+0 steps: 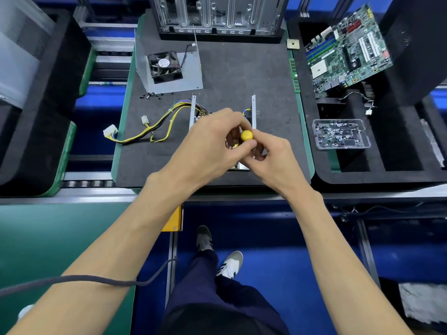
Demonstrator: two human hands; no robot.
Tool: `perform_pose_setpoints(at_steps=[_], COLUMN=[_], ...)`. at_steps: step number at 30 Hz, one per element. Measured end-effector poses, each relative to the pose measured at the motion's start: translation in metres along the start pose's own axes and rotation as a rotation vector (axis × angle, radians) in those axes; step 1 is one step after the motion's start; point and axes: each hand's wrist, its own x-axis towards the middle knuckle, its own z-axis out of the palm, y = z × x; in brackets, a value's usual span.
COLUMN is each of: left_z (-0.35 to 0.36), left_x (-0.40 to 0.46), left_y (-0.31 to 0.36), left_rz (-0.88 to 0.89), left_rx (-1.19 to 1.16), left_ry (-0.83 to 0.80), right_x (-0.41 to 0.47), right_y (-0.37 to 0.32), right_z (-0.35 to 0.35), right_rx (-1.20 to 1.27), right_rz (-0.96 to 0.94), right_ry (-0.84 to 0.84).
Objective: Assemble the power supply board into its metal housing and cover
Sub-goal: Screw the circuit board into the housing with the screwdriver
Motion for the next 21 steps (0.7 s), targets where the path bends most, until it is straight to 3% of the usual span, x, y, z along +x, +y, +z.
perform_pose_setpoints(at_steps=[5,10,15,21], left_z=[-0.01,-0.012,-0.025,-0.022], left_x=[0.001,0.004,0.003,0.005], left_y=[0.005,0.008,0.008,0.008], left_rz=[0.1,-0.016,0.031,-0.088], left_rx=[0.056,0.113,0.072,0.18], left_ry=[-0.201,-0.044,-0.23,-0.072], right_x=[-0.001,0.004,0.005,0.01], right_y=[0.001,-0.002,-0.006,-0.008], right_z=[-0.005,0.003,0.0,0.005], right_rx=[0.026,0.008,0.095,0.026], right_rz=[0.013,0.077,0.063,0.123], right_ry=[-0.016,-0.034,-0.065,-0.047])
